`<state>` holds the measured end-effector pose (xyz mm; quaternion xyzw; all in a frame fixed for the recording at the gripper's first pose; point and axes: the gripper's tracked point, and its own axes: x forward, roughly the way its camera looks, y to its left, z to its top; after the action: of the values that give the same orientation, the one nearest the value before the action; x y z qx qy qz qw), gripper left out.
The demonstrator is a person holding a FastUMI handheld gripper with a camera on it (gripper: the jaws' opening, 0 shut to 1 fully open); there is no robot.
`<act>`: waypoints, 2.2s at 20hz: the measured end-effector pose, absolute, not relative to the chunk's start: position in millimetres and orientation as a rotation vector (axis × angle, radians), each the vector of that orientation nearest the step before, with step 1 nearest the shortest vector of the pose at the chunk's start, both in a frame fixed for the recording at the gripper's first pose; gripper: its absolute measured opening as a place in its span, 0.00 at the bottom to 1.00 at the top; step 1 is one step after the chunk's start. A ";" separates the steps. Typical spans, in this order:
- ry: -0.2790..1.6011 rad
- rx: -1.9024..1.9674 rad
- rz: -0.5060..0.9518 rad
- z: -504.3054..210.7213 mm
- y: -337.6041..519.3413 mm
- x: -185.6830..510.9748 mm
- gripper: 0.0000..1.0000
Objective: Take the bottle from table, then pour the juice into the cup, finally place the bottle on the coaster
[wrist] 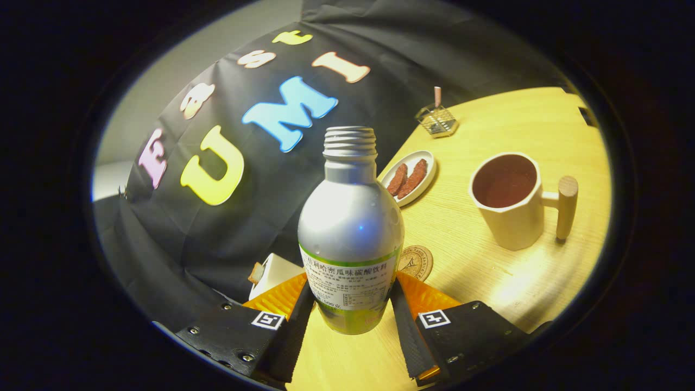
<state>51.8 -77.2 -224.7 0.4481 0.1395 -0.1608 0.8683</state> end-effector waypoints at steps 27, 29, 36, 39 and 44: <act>0.326 1.580 -0.328 -241.3 -93.5 49.6 0.75; 0.337 1.615 -0.322 -240.9 -91.0 49.4 0.75; 0.374 1.682 -0.312 -238.8 -86.3 45.4 0.75; 0.378 1.718 -0.302 -237.3 -84.4 44.8 0.75; 0.384 1.765 -0.297 -232.7 -87.7 45.0 0.75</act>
<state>45.0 -87.7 -232.7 0.7643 0.1664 -0.1284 0.6097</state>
